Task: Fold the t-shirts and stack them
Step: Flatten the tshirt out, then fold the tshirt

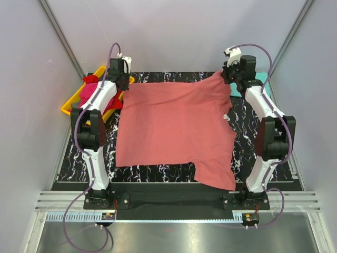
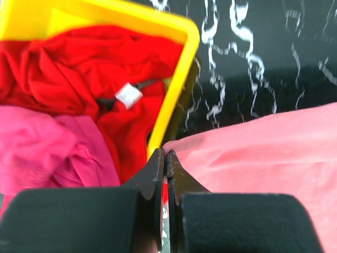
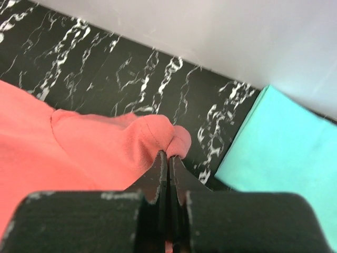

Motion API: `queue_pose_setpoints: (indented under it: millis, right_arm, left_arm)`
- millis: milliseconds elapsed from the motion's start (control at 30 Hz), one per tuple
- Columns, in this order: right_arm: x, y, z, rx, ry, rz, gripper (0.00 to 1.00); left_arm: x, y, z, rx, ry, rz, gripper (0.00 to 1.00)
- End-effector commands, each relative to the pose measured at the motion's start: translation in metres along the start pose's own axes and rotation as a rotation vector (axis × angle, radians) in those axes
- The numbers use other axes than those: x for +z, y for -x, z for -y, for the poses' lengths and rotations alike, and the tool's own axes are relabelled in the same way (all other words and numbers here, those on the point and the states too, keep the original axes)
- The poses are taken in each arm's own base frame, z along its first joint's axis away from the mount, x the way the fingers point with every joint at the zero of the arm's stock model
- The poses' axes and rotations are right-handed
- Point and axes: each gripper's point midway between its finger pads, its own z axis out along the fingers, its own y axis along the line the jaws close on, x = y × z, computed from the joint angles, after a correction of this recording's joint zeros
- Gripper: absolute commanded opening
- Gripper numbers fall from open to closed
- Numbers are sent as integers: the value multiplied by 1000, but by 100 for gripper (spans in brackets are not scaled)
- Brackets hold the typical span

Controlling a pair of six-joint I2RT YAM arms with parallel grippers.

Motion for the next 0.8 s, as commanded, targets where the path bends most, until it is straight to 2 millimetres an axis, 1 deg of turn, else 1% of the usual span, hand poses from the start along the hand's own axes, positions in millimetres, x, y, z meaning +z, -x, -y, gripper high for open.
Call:
queue_pose_setpoints:
  millis: [0, 33, 67, 100, 133, 200, 267, 300, 367, 400, 433, 467, 500, 533, 633, 667, 700, 767]
  right_arm:
    - [-21, -1, -12, 16, -7, -19, 0]
    - [-22, -10, -20, 24, -2, -42, 0]
    - [-25, -16, -23, 30, -1, -63, 0]
    - [-29, -14, -26, 29, -5, -62, 0]
    - [-31, -24, -34, 37, -2, -85, 0]
    - [-39, -36, -37, 38, -23, -113, 0]
    - [-44, -41, -38, 41, -38, -121, 0]
    - [-48, -47, -41, 41, -38, -132, 0]
    - [-53, -54, -41, 42, -52, -149, 0]
    - [-59, -60, -44, 40, -51, -158, 0]
    - [-62, -62, -45, 42, -52, -160, 0]
    - [-67, -60, -44, 42, -65, -150, 0]
    - [-69, -64, -44, 44, -69, -155, 0]
    - [-70, -74, -46, 49, -69, -172, 0]
    - [-69, -86, -46, 75, -81, -205, 0]
    - [-68, -97, -48, 91, -81, -247, 0]
    - [-68, -96, -48, 102, -82, -255, 0]
    - [-72, -99, -52, 147, -76, -281, 0]
  left_arm:
    - [-27, 10, -3, 36, 23, 40, 0]
    - [-33, 11, -1, 47, 27, 44, 0]
    - [-35, 9, -3, 56, 47, 38, 0]
    - [-36, 6, -3, 79, 54, 29, 0]
    - [-39, 1, -1, 91, 59, 17, 0]
    - [-43, -4, -2, 102, 68, 8, 0]
    - [-46, -11, -3, 98, 74, 6, 0]
    - [-45, -14, -3, 93, 78, 1, 0]
    - [-44, -26, -4, 98, 90, -26, 0]
    - [-44, -30, -5, 100, 102, -35, 0]
    - [-46, -32, -7, 100, 116, -35, 0]
    - [-45, -40, -11, 104, 139, -55, 0]
    - [-46, -42, -12, 100, 150, -57, 0]
    - [-47, -43, -14, 103, 155, -63, 0]
    - [-47, -52, -17, 107, 178, -95, 0]
    - [-47, -54, -15, 104, 171, -103, 0]
    - [-47, -64, -12, 91, 156, -135, 0]
    - [-50, -71, -7, 72, 133, -160, 0]
